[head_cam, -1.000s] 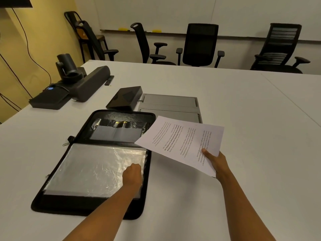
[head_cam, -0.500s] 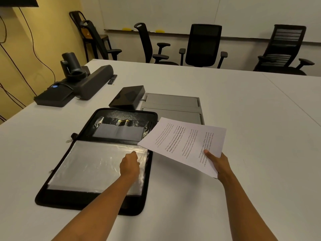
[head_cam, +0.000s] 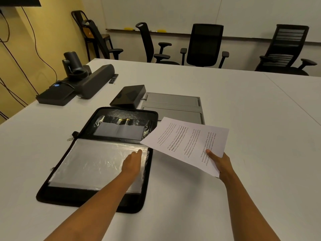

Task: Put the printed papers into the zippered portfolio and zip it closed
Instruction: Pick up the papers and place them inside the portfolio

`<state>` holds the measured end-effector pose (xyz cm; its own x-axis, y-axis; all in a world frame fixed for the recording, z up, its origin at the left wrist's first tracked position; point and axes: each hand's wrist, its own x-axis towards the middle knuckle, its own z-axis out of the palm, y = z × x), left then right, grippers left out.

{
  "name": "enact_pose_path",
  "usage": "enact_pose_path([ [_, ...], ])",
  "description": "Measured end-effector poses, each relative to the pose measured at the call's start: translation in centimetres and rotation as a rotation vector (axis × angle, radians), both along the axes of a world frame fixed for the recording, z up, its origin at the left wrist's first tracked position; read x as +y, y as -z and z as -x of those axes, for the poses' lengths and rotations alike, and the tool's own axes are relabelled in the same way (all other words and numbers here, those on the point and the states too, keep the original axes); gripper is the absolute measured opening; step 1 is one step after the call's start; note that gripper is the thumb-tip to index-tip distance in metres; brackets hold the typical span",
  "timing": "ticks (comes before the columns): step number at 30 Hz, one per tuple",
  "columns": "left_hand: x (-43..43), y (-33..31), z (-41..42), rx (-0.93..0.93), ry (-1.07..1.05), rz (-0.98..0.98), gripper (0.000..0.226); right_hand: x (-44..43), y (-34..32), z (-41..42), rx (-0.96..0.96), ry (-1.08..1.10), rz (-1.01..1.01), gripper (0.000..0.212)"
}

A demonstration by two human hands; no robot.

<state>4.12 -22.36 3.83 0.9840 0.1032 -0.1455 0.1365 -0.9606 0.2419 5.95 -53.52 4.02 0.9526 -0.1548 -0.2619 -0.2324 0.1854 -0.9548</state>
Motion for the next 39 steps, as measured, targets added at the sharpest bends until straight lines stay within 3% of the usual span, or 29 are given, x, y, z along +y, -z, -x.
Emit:
enact_pose_path([
  [2,0.2,0.0,0.0,0.039,0.094,-0.091,0.042,-0.2,0.1,0.0,0.0,0.007,-0.008,0.04],
  [6,0.7,-0.5,-0.2,0.12,0.16,-0.186,0.033,-0.7,0.3,0.2,0.004,0.017,-0.024,0.037],
  [14,0.7,-0.9,-0.5,0.16,0.084,-0.233,0.028,-0.8,0.8,0.8,0.012,0.006,0.026,0.029],
  [19,0.3,-0.9,0.0,0.086,-0.009,-0.215,0.035,-0.1,1.0,1.2,-0.002,-0.025,0.042,0.028],
  [24,0.7,-0.3,2.5,0.048,-0.027,-0.226,0.066,1.1,1.4,3.1,-0.006,-0.073,0.049,0.029],
  [28,0.1,0.0,2.9,0.05,-0.047,-0.141,0.077,1.8,2.0,3.6,0.022,-0.105,0.035,0.025],
  [39,-0.7,-0.1,4.2,0.047,-0.014,-0.046,0.062,2.3,2.8,6.2,0.125,-0.194,0.066,0.039],
])
